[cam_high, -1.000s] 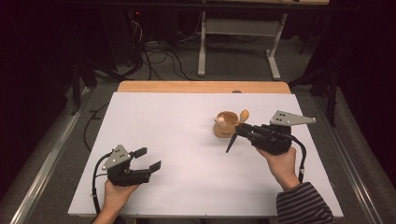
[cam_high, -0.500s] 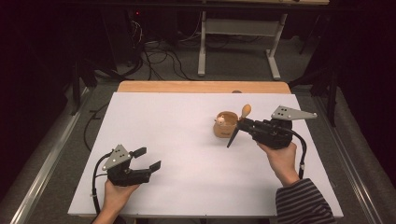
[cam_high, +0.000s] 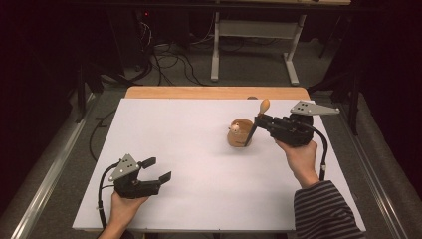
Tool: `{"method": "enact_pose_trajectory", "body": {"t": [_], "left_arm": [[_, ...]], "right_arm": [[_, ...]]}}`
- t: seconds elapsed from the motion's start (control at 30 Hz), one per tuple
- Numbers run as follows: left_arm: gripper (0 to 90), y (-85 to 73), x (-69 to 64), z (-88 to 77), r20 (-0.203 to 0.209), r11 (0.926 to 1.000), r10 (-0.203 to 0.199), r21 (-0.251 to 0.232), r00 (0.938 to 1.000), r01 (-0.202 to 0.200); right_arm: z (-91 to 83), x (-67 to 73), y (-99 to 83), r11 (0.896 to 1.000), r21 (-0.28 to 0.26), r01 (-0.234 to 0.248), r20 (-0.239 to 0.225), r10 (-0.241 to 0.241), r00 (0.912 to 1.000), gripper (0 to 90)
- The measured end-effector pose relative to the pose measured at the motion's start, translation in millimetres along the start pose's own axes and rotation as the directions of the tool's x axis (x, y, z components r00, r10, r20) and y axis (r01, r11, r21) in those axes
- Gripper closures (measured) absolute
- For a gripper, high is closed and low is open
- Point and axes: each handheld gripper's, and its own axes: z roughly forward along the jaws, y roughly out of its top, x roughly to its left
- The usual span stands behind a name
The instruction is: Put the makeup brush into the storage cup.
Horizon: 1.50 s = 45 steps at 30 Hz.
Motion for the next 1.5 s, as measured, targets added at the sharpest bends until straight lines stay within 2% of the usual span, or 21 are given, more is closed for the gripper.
{"method": "enact_pose_trajectory", "body": {"t": [0.23, 0.7, 0.83, 1.03, 1.27, 1.5], "left_arm": [[23.1, 0.2, 0.7, -0.7, 0.0, 1.0, -0.005, -0.006, 1.0, 0.005], [23.2, 0.8, 1.0, -0.2, 0.005, 1.0, -0.004, -0.006, 1.0, 0.004], [23.1, 1.3, 1.7, -1.2, -0.006, 0.9999, -0.005, -0.014, 1.0, 0.005], [23.1, 1.8, 1.4, -0.7, -0.001, 1.0, 0.006, -0.007, 1.0, -0.006], [22.5, 2.4, 3.6, -1.6, -0.016, 0.9999, -0.001, -0.016, 0.9999, 0.001], [22.5, 2.4, 3.3, -1.4, -0.009, 0.9998, -0.003, -0.022, 1.0, 0.003]], "right_arm": [[-1.4, -6.4, 5.5, 1.0, -0.015, -0.004, 0.015, 0.004, 0.9999, 79.1], [0.9, -19.0, 19.2, 1.0, -0.011, -0.002, 0.07, 0.003, 0.9975, 79.1], [6.1, -26.8, 23.1, 1.0, -0.009, -0.024, 0.098, 0.024, 0.9949, 79.1], [13.1, -30.0, 26.9, 1.0, 0.009, -0.025, 0.127, 0.023, 0.9916, 79.0], [22.5, -33.2, 28.1, 0.999, 0.018, -0.027, 0.143, 0.025, 0.9894, 79.0], [31.8, -34.6, 29.0, 0.999, 0.038, -0.024, 0.162, 0.018, 0.9867, 79.0]]}}
